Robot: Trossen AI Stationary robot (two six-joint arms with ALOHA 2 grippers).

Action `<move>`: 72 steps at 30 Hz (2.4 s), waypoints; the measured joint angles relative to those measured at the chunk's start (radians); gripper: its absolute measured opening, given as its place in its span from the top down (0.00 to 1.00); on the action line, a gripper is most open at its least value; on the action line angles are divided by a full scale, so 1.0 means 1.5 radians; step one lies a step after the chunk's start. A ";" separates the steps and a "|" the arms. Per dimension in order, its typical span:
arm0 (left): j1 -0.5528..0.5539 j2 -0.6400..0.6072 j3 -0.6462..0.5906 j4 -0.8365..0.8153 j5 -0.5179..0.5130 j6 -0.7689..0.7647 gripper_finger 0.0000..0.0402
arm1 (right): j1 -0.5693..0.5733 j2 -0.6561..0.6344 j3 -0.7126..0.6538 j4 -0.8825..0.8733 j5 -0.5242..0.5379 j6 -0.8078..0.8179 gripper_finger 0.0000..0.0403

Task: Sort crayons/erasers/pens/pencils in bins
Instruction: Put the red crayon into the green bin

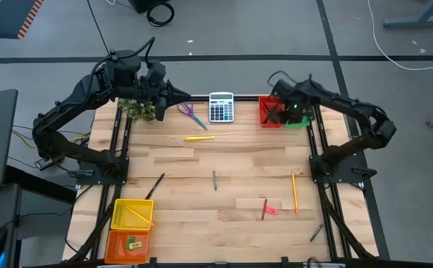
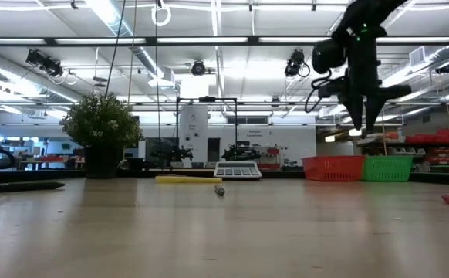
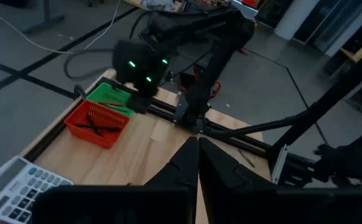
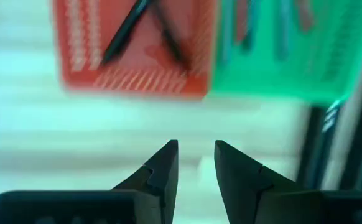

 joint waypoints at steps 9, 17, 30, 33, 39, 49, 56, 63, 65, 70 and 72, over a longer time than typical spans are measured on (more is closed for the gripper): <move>0.000 0.000 0.000 0.000 0.000 0.036 0.92 | 0.261 0.021 0.000 -0.012 -0.064 0.272 0.72; 0.000 0.000 0.000 -0.017 0.000 0.057 0.94 | 0.464 0.047 0.000 0.033 -0.147 0.501 0.72; -0.001 0.000 0.000 -0.050 0.019 0.068 0.92 | 0.724 0.101 -0.001 0.155 -0.146 0.898 0.72; -0.002 0.000 0.000 -0.058 0.031 0.068 0.93 | 0.753 0.128 -0.001 0.207 -0.143 0.956 0.72; -0.002 0.000 0.000 -0.076 0.052 0.067 0.92 | 0.787 0.197 -0.001 0.314 -0.171 0.987 0.72; -0.002 0.000 0.000 -0.123 0.058 0.067 0.92 | 0.811 0.238 -0.001 0.297 -0.169 0.989 0.72; -0.002 0.000 0.000 -0.113 0.058 0.067 0.93 | 0.815 0.253 -0.001 0.315 -0.143 0.984 0.74; -0.002 0.000 0.000 -0.080 0.058 0.067 0.91 | 0.819 0.266 -0.001 0.317 -0.131 0.978 0.76; -0.002 0.000 0.000 -0.074 0.058 0.061 0.91 | 0.819 0.268 -0.001 0.322 -0.130 0.977 0.76; -0.002 0.000 0.000 -0.034 0.058 0.031 0.93 | 0.820 0.268 -0.001 0.324 -0.127 0.973 0.76; -0.002 0.000 0.000 -0.026 0.058 0.032 0.94 | 0.821 0.268 -0.001 0.324 -0.127 0.969 0.76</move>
